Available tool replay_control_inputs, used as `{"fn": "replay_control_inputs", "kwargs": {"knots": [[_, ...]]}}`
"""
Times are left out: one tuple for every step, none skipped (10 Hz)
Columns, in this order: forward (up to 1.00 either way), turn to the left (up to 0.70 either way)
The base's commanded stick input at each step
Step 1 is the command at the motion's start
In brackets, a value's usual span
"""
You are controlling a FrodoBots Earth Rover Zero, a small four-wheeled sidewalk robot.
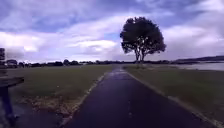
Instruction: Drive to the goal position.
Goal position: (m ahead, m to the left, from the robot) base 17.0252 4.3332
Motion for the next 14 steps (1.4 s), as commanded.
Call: {"fn": "replay_control_inputs", "kwargs": {"knots": [[0.70, 0.00], [0.70, 0.00], [0.70, 0.00], [0.70, 0.00], [0.70, 0.00], [0.70, 0.00], [0.70, 0.00], [0.70, 0.00], [0.70, 0.00], [0.70, 0.00], [0.70, 0.00], [0.70, 0.00], [0.70, 0.00], [0.70, 0.00]]}}
